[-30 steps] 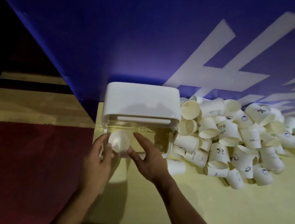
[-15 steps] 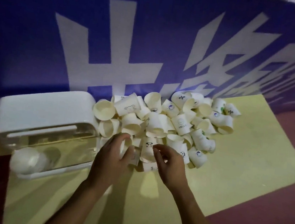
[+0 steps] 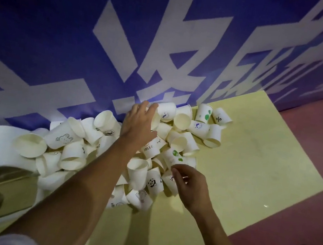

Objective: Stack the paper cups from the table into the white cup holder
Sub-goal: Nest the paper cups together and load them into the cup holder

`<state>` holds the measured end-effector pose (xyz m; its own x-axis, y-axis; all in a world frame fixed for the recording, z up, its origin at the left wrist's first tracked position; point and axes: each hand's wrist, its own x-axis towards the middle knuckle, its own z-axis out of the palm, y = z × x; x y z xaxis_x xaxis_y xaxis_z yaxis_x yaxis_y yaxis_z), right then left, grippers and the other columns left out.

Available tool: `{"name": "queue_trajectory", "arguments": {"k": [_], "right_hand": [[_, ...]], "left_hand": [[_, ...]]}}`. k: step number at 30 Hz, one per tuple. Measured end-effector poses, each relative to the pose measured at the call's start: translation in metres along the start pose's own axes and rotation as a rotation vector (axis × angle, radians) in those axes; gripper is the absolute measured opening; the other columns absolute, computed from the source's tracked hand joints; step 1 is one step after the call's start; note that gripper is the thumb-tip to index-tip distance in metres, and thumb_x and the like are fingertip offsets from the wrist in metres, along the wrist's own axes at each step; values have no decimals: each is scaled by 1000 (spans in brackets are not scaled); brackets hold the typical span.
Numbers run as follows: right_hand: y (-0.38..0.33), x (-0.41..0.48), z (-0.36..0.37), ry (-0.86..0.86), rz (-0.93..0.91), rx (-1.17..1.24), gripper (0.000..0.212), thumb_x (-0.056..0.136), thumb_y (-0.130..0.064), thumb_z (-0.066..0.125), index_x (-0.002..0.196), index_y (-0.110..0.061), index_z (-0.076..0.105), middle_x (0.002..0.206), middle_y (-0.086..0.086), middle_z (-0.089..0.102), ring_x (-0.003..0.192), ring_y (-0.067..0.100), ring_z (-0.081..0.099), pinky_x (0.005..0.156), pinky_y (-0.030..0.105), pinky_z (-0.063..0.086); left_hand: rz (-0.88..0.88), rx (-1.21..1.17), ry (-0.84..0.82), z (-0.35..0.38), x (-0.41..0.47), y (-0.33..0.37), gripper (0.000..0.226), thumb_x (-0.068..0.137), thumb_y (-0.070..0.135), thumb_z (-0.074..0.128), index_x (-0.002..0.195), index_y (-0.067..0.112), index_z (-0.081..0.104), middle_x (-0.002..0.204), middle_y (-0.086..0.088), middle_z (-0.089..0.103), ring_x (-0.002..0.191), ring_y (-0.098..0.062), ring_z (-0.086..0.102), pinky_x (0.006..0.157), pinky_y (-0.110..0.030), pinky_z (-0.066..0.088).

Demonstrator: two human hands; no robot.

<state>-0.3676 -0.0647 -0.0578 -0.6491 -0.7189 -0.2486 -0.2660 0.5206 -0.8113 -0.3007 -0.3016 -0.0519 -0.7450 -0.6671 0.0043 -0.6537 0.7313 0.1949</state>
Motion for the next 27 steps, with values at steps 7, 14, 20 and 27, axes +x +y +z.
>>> {"name": "queue_trajectory", "arguments": {"k": [7, 14, 20, 27], "right_hand": [[15, 36, -16, -28, 25, 42, 11, 96, -19, 67, 99, -22, 78, 94, -16, 74, 80, 1, 66, 68, 10, 47], [4, 95, -29, 60, -28, 41, 10, 96, -20, 68, 102, -21, 76, 97, -14, 74, 82, 3, 68, 71, 21, 55], [-2, 181, -20, 69, 3, -228, 65, 85, -47, 77, 139, -20, 54, 139, 2, 57, 119, 19, 55, 99, 41, 52], [-3, 217, 7, -69, -89, -439, 98, 72, -56, 84, 153, -24, 38, 154, -2, 43, 140, 28, 33, 110, 48, 33]], "left_hand": [[-6, 234, -61, 33, 24, 5, 84, 73, 29, 86, 142, 27, 39, 143, -10, 48, 120, -31, 51, 95, -41, 53], [-53, 6, -85, 7, 23, 1, 79, 83, 37, 79, 147, 25, 33, 147, -4, 49, 129, -26, 50, 105, -42, 49], [-354, -429, 46, -37, -34, 5, 82, 78, 50, 82, 142, 30, 35, 137, 0, 56, 118, -20, 58, 92, -35, 55], [-474, -593, 99, -40, -74, 11, 74, 77, 53, 81, 137, 35, 41, 129, 10, 60, 112, -15, 59, 82, -27, 46]]}}
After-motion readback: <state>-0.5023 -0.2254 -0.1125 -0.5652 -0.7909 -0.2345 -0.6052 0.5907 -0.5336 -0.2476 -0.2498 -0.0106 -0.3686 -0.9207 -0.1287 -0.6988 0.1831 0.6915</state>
